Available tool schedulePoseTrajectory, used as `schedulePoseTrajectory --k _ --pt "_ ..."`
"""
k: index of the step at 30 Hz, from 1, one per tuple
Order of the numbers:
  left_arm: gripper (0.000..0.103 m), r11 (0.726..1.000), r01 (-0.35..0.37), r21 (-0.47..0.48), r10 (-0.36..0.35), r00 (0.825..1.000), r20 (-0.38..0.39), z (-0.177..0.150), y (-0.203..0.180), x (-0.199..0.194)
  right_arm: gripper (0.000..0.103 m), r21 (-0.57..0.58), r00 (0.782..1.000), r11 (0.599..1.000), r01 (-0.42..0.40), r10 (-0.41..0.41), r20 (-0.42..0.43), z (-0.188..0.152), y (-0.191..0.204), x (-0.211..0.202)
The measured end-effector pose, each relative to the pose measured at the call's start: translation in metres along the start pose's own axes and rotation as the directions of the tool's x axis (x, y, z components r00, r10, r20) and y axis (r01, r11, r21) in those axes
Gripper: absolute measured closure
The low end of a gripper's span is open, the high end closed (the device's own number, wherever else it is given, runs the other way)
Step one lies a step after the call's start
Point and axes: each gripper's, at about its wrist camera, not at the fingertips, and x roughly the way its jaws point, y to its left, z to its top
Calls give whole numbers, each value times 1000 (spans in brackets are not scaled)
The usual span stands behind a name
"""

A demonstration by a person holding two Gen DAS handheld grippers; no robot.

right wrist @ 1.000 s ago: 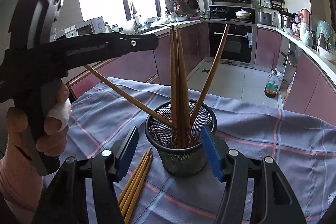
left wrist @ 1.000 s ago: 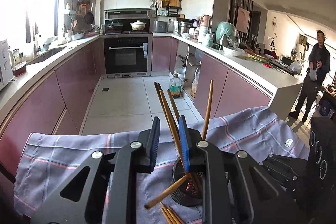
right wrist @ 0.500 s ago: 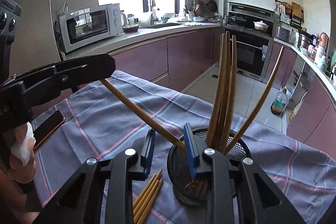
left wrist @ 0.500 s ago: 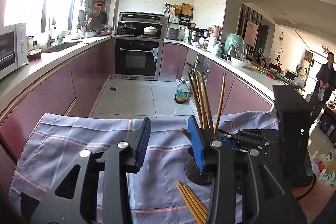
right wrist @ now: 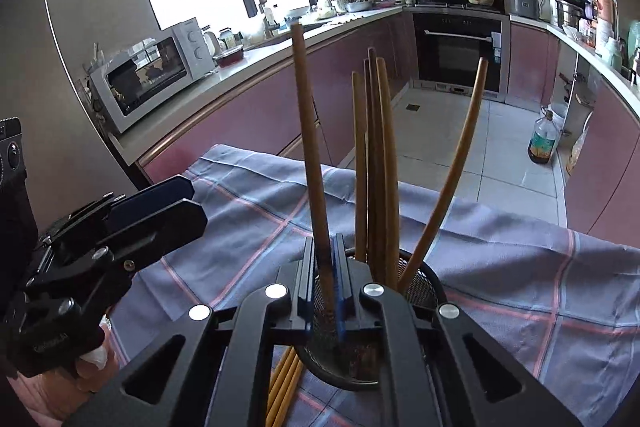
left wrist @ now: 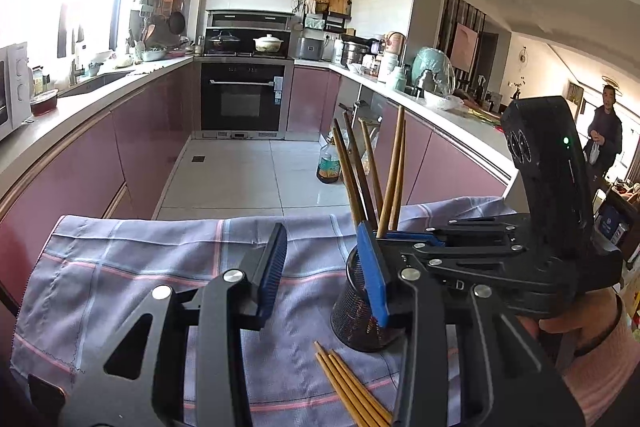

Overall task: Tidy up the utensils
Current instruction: 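Withdraw both open tools from the mesh cup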

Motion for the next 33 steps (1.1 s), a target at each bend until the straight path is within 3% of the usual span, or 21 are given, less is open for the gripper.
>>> schedulePoseTrajectory --k 9,16,28,33 --pt "65 999 -48 10 49 998 -47 -12 -7 22 75 -33 998 998 51 -50 34 -10 7 -1" --pt "61 996 -87 -1 87 995 -39 -18 -5 21 74 -74 987 988 133 -125 106 -11 16 -18" --pt "37 975 -221 -24 221 975 -2 -32 0 8 62 -101 972 975 200 -185 142 -22 21 -25" --pt "33 969 -244 -29 244 970 9 -38 0 0 60 -113 971 971 209 -193 142 -28 24 -28"
